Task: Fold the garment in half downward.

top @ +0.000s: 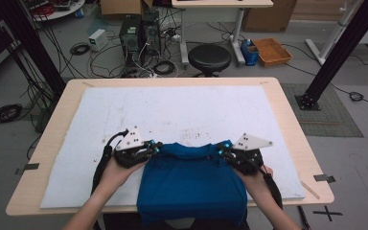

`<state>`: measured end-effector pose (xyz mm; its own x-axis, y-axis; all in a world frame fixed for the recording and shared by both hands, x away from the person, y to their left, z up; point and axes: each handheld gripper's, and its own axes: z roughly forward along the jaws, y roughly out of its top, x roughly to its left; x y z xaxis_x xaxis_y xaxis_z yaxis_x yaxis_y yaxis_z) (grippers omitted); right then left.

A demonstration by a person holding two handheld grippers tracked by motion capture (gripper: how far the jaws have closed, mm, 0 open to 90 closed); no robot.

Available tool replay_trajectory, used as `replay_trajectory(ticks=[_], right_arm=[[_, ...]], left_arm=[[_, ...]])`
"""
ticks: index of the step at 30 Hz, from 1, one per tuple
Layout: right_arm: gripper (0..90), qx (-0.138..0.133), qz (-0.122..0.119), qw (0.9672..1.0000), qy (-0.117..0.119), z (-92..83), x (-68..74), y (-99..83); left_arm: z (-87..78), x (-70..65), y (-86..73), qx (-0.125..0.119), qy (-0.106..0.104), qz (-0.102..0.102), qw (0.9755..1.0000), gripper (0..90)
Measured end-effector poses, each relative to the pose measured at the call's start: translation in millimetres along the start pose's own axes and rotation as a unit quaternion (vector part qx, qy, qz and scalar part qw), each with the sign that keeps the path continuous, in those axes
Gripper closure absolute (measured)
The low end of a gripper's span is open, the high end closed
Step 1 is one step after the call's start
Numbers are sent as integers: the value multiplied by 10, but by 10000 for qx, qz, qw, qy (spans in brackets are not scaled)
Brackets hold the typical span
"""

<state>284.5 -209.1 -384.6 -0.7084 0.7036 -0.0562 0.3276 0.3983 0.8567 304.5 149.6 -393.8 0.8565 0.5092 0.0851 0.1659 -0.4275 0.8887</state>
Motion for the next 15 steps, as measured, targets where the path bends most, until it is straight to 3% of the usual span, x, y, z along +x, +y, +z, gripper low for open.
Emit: replay_trajectory(ticks=[3,6,9,15], right_arm=[[881,60,-123,9999,67,-91,129,-108],[880,180,-265,9994,110,-164,209,-215],[877,294,-232,9992,166,-199,240,-312],[871,539,-239,9978,311,-273,310,-458]], left_arm=[[-61,-146,-96,38,-81,119,9999,877],[-87,-297,-186,191,-109,364,9991,876],[-83,-396,-244,386,-229,567,9974,876],[-45,-536,-314,628,-395,779,9942,874]])
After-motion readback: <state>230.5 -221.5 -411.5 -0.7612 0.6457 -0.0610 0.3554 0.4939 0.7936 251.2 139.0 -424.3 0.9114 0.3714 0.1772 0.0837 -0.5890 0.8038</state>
